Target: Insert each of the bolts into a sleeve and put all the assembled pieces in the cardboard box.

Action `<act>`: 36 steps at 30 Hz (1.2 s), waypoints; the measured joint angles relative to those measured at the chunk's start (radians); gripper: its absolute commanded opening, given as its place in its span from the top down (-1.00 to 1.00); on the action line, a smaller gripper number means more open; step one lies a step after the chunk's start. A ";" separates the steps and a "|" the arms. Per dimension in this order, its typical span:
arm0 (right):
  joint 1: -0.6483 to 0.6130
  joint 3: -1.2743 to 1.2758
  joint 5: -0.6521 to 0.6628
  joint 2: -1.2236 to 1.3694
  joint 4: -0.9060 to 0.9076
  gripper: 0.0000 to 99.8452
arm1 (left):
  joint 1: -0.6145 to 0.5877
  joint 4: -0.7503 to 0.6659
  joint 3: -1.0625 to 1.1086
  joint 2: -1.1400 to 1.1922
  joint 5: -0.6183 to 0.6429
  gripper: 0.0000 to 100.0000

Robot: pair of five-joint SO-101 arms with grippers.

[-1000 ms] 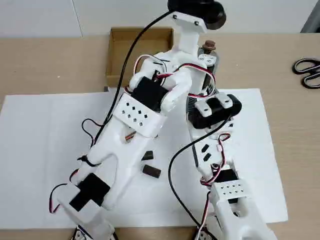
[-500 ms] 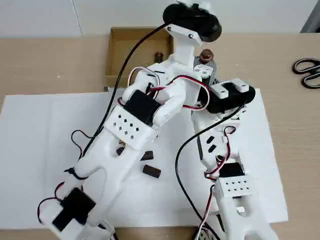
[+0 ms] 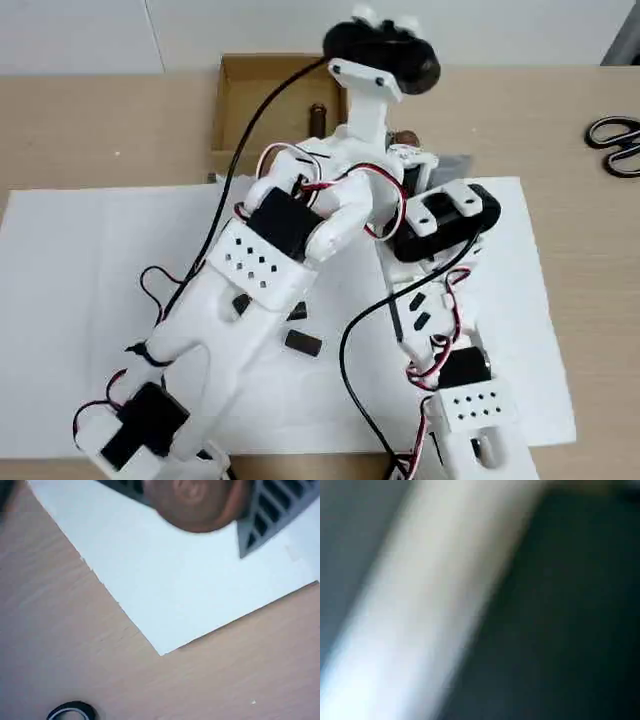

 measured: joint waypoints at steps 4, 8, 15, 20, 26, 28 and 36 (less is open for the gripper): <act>0.011 -0.006 0.002 -0.018 0.008 1.00 | 0.000 -0.003 -0.017 -0.063 0.005 0.16; 0.006 -0.003 0.003 -0.020 0.035 1.00 | -0.063 -0.037 -0.109 -0.115 0.008 0.16; 0.009 -0.005 0.003 -0.018 0.038 1.00 | -0.238 -0.048 -0.276 -0.138 0.005 0.23; -0.038 -0.172 0.003 0.164 0.181 1.00 | -0.480 0.084 -0.279 -0.138 0.052 0.79; -0.068 -0.660 0.003 0.635 0.327 1.00 | -0.730 0.299 -0.109 -0.140 0.077 0.98; -0.089 -0.872 0.000 0.819 0.422 1.00 | -0.790 0.331 -0.034 -0.140 0.077 0.99; -0.118 -1.794 -0.048 1.525 0.881 1.00 | -0.931 0.476 0.173 -0.140 0.077 0.99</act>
